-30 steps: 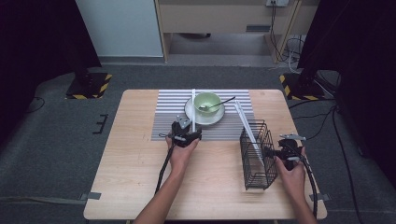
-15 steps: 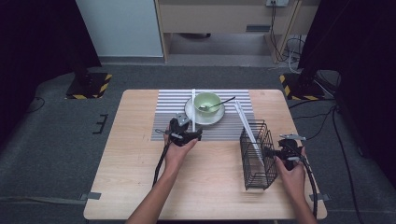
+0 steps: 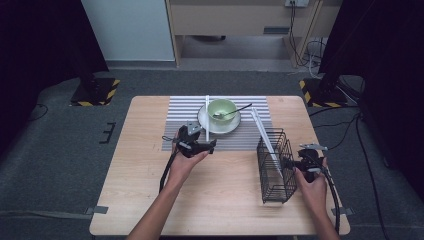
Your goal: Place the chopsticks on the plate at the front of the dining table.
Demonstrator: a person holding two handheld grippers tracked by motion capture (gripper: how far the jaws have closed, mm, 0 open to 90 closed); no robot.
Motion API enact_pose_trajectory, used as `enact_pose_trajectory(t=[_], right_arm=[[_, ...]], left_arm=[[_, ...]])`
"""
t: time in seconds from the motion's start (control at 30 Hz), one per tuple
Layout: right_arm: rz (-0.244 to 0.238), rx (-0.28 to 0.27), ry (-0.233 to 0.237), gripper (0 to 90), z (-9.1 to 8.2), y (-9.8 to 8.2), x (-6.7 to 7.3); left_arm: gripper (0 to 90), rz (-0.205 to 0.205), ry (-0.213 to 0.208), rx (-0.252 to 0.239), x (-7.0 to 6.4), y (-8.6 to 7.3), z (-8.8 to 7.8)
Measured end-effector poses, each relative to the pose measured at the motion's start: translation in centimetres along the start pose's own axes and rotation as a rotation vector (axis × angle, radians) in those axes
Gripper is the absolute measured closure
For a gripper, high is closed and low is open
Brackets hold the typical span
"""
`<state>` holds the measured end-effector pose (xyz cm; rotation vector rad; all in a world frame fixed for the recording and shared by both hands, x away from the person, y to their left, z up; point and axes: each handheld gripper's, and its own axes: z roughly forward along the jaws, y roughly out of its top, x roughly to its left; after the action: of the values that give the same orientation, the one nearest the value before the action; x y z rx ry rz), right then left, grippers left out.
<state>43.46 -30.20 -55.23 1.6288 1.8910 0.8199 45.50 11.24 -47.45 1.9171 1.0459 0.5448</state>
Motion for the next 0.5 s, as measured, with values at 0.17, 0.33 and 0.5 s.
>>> enact_pose_trajectory(t=[0.17,0.33,0.5], right_arm=[[0.001,0.000,-0.001,1.9,0.0,0.0,0.0],[0.001,0.000,-0.001,1.9,0.0,0.0,0.0],[0.002,0.000,-0.002,1.9,0.0,0.0,0.0]], left_arm=[[7.3,-0.007,-0.010,-0.009,0.5,0.1,-1.1],[7.0,-0.010,-0.007,-0.019,1.4,0.2,-2.7],[6.3,-0.040,-0.002,-0.030,2.5,-0.1,-3.8]])
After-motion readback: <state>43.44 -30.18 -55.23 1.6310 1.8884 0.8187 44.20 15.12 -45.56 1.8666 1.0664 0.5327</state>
